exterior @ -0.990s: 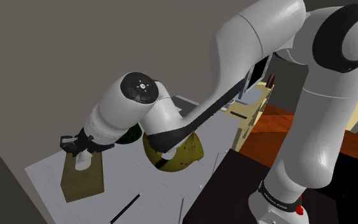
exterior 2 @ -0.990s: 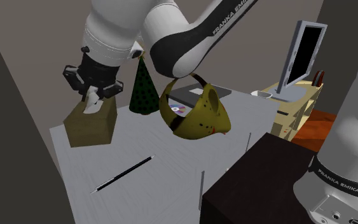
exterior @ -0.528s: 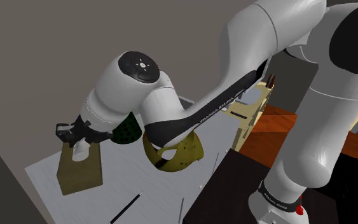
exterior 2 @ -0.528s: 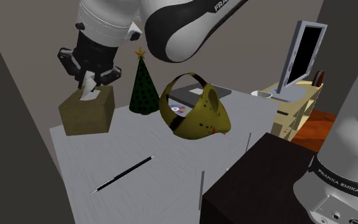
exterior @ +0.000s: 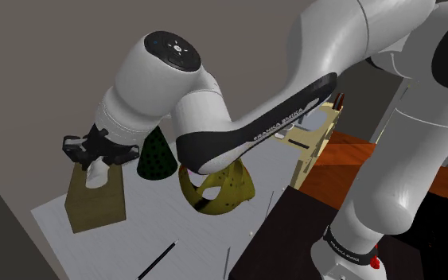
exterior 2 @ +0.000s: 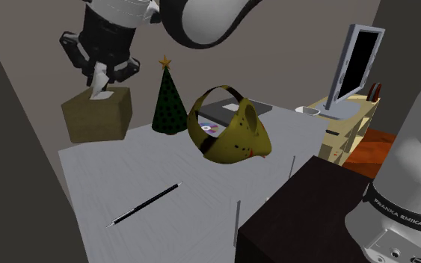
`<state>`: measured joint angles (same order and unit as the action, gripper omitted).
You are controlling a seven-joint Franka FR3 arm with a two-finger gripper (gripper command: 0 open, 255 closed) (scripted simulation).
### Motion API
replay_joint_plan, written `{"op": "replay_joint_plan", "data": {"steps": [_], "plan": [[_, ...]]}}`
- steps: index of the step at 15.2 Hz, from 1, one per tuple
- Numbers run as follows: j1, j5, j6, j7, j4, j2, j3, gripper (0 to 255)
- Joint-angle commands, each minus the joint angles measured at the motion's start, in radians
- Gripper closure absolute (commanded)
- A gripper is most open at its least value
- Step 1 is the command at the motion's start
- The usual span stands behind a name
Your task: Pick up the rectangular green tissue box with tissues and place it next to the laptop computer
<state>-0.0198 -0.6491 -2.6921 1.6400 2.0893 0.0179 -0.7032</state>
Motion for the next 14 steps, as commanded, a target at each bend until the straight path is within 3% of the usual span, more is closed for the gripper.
{"op": "replay_joint_plan", "data": {"steps": [1, 14], "plan": [[0.000, 0.043, 0.019, -0.037, -0.015, -0.013, -0.003, 255], [0.011, 0.223, 0.137, -0.200, -0.109, -0.077, 0.003, 255]]}}
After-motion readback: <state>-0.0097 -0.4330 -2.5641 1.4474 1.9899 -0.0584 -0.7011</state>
